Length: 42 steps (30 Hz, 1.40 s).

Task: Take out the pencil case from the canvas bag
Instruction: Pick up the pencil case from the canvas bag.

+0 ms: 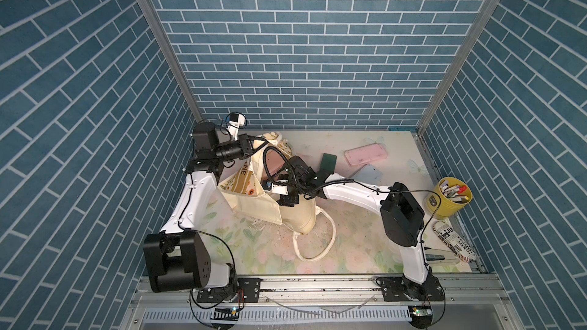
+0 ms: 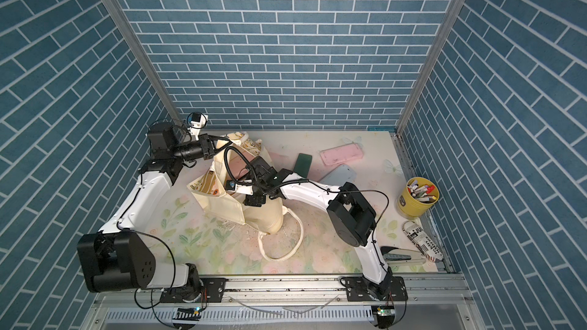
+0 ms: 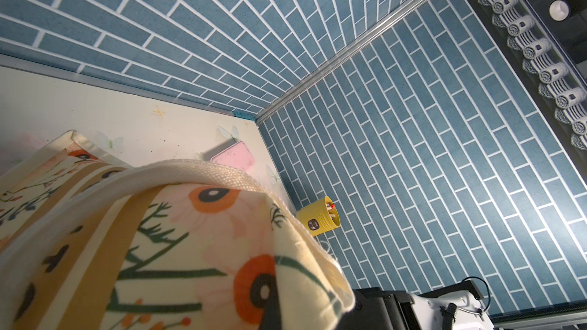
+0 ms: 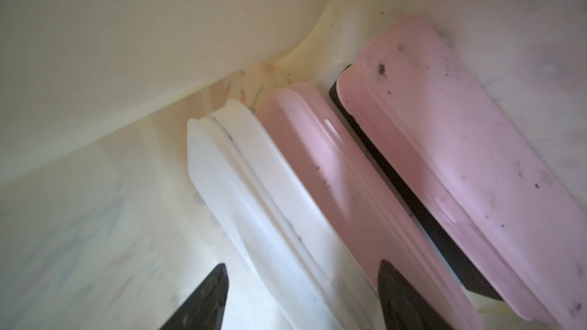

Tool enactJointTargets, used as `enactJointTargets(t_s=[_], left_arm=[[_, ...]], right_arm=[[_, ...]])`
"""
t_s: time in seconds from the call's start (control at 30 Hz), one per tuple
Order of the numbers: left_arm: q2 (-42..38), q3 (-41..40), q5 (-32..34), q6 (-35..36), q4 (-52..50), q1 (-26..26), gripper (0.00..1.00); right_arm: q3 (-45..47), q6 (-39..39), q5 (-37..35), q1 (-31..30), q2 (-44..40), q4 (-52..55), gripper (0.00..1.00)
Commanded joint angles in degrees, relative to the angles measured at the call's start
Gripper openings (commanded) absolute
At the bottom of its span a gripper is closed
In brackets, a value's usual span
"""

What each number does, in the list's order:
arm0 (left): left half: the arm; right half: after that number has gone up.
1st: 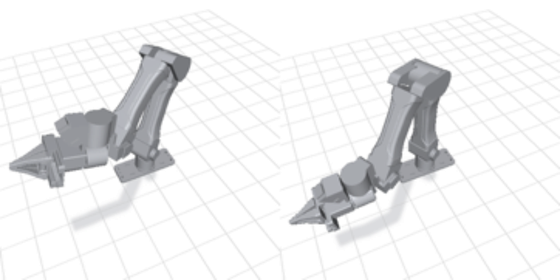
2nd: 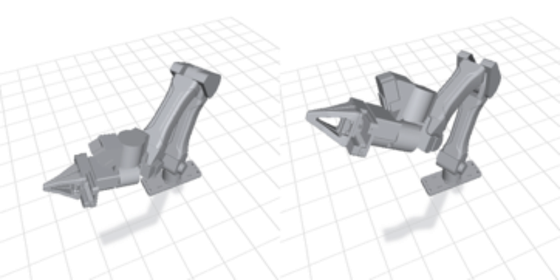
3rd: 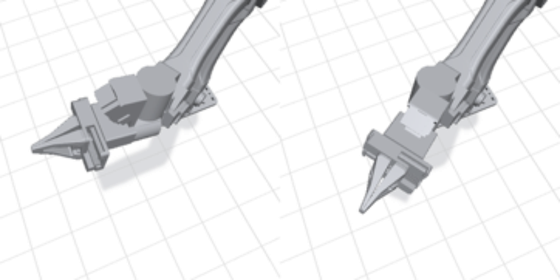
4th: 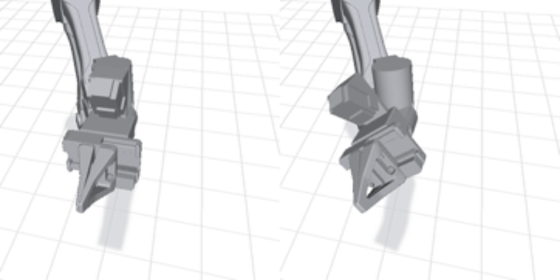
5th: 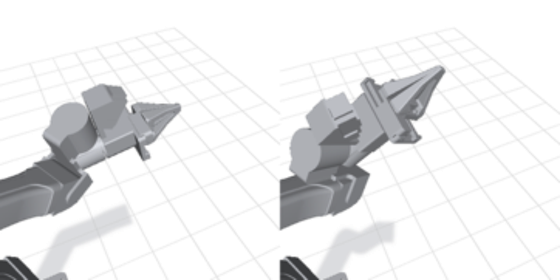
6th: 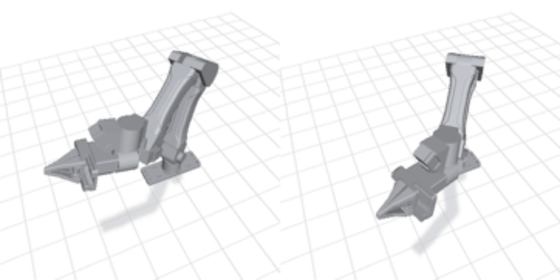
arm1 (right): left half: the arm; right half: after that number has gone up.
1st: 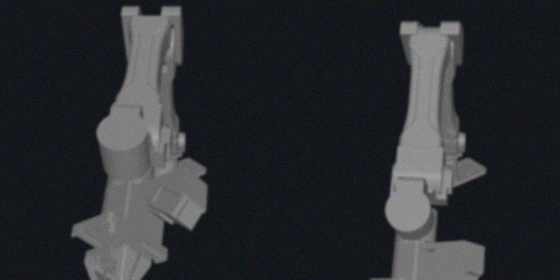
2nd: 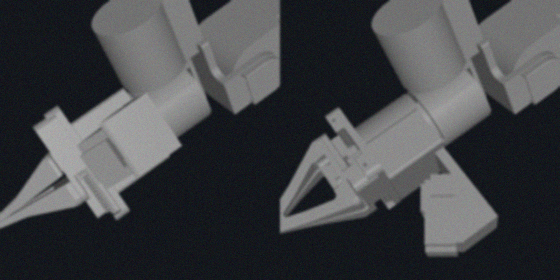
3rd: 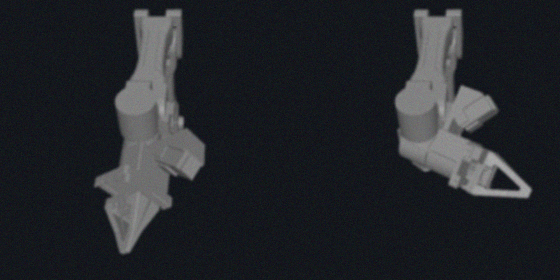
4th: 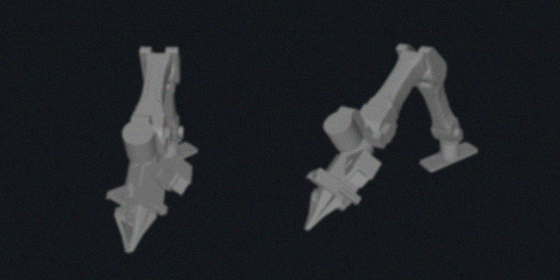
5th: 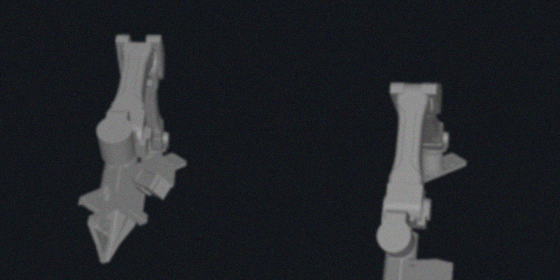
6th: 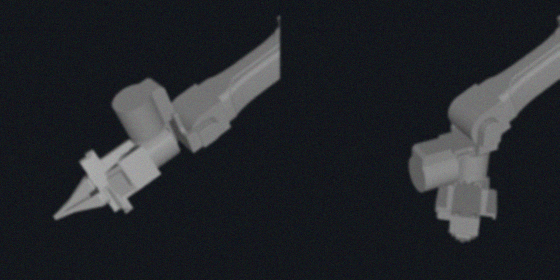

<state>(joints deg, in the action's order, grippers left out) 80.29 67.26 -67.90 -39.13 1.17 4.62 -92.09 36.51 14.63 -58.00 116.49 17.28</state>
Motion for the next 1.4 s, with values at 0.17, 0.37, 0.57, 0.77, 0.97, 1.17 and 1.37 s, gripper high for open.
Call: enactJointTargets(t_s=[0.17,0.37,0.57,0.77,0.97,1.17,1.37], left_arm=[[-1.1,2.1,-1.4,0.3,7.1,0.6,0.0],[-1.2,2.0,-1.4,0.0,7.5,0.6,0.0],[-1.1,2.0,-1.4,0.1,7.5,0.6,0.0],[-1.2,2.1,-1.4,0.0,7.5,0.6,0.0],[-0.9,2.2,-1.2,0.0,7.0,0.6,0.0],[-1.2,2.2,-1.0,0.1,6.9,0.6,0.0],[-1.2,2.1,-0.6,0.1,6.7,0.7,0.0]], right_arm=[[8.1,0.9,1.2,-2.0,-4.1,4.6,0.68],[8.3,1.8,-3.4,-2.1,-2.4,1.7,0.69],[7.8,4.5,-6.6,-2.1,-0.2,-1.3,0.67],[7.7,5.5,-5.4,-2.1,-0.9,-1.0,0.6],[9.0,7.8,-3.8,-2.5,-3.6,-1.2,0.51],[8.2,9.4,-2.8,-3.0,-5.2,1.4,0.37],[7.4,9.6,-2.2,-3.2,-6.3,4.4,0.28]])
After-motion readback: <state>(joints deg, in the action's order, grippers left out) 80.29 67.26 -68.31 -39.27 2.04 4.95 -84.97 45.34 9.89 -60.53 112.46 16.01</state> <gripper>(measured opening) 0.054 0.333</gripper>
